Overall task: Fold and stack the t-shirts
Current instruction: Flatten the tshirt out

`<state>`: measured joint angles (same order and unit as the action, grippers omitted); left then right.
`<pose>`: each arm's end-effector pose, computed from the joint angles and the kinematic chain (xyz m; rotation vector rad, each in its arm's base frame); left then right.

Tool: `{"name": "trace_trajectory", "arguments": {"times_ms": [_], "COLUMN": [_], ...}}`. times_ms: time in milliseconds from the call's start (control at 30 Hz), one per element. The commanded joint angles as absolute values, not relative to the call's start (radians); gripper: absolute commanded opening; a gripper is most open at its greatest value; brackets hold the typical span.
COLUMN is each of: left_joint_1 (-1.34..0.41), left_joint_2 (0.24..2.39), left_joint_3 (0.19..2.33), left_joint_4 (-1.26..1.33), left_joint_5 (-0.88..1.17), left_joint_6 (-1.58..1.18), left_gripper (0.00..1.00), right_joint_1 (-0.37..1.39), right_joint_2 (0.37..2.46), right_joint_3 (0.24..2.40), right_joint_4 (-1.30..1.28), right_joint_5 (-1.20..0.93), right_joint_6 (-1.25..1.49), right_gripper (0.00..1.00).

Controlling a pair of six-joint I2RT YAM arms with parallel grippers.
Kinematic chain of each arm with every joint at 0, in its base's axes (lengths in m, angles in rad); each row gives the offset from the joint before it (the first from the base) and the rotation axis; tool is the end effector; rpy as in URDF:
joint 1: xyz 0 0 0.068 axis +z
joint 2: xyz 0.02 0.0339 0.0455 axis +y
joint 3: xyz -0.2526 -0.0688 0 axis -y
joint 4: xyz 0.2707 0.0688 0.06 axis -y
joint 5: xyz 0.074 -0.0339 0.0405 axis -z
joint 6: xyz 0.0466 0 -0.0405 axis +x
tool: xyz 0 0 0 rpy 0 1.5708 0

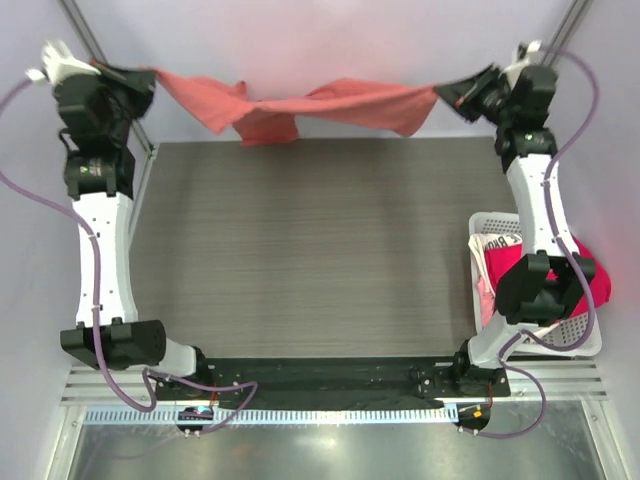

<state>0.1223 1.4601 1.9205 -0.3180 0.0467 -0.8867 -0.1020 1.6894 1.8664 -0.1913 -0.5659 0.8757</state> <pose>0.3251 0.0378 0.5557 -0.6719 1.2984 -0.6604 0.4195 -0.0178 0.4694 0.3506 1.6474 1.0382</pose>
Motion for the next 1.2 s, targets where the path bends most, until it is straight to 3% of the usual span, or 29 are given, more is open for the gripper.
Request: {"name": "trace_trajectory", "arguments": {"times_ms": [0,200,400,467,533,633,767,900,1033,1167], "left_joint_1": [0.126,0.126,0.126,0.126,0.126,0.126,0.124,0.124,0.124,0.124], "left_joint_2": [1.368,1.013,0.786,0.701,0.619,0.539,0.413,0.379,0.397,0.423], "left_joint_3": [1.696,1.258,0.932,0.859,0.769,0.695,0.647,0.658,0.683,0.684], "left_joint_4": [-0.296,-0.446,-0.563,-0.584,-0.607,-0.653,-0.718,-0.747,-0.787,-0.792], "left_joint_5": [0.078,-0.074,-0.019,-0.008,-0.012,-0.026,-0.023,-0.015,-0.054,-0.045], "left_joint_6": [-0.885,-0.877,-0.87,-0.867,-0.862,-0.844,-0.862,-0.882,-0.887,-0.903], "left_gripper": [0.0,0.0,0.0,0.0,0.0,0.0,0.06,0.08,0.06,0.04], "right_joint_1": [-0.109,-0.11,-0.109,-0.109,-0.107,-0.107,-0.097,-0.037,0.209,0.323], "right_joint_2": [1.665,1.525,1.341,1.286,1.18,1.041,0.893,0.779,0.778,0.828], "right_joint_3": [1.62,1.235,0.907,0.807,0.711,0.616,0.542,0.499,0.508,0.509], "right_joint_4": [-0.134,-0.121,-0.143,-0.175,-0.19,-0.253,-0.375,-0.44,-0.503,-0.521], "right_joint_5": [-0.597,-0.565,-0.531,-0.523,-0.511,-0.486,-0.462,-0.434,-0.231,-0.086], "right_joint_6": [0.875,0.807,0.726,0.69,0.673,0.637,0.574,0.575,0.652,0.729], "right_gripper": [0.01,0.01,0.02,0.11,0.28,0.46,0.59,0.59,0.55,0.49]}}
